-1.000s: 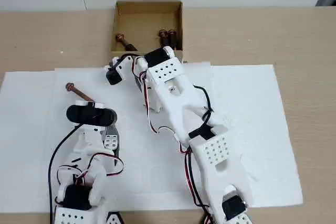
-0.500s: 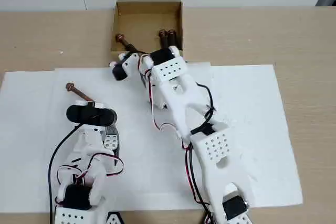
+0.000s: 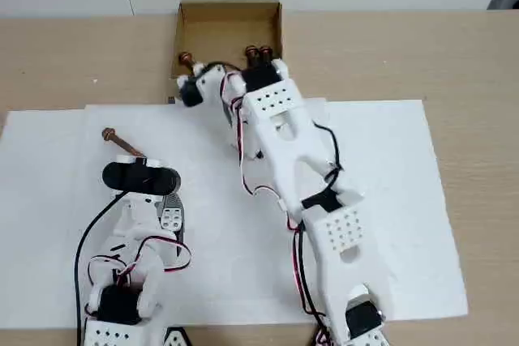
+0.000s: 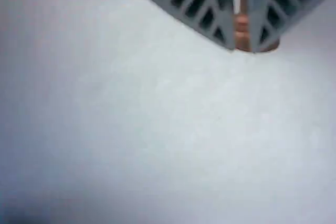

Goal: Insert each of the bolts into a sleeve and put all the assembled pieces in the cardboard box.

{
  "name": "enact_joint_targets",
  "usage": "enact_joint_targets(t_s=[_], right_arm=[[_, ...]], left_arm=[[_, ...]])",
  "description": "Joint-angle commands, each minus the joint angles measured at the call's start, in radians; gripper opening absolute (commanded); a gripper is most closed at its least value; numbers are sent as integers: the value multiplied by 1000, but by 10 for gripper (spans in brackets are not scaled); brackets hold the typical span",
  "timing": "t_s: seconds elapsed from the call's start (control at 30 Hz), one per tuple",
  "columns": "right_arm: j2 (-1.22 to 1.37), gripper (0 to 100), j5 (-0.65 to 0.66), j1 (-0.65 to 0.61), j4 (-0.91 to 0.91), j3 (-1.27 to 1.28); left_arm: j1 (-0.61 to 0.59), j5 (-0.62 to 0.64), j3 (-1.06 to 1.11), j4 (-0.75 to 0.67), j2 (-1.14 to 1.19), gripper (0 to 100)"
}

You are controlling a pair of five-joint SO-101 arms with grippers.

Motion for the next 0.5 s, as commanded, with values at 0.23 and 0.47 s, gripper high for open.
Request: enact_joint_targets(t_s=[0.23, 0.47], right_arm=[[-384, 3, -153, 99, 30, 40], [-788, 3, -183, 183, 28, 385]], left_arm=[[-2, -9, -4, -18, -9, 6], [-2, -9, -8, -14, -8, 6]])
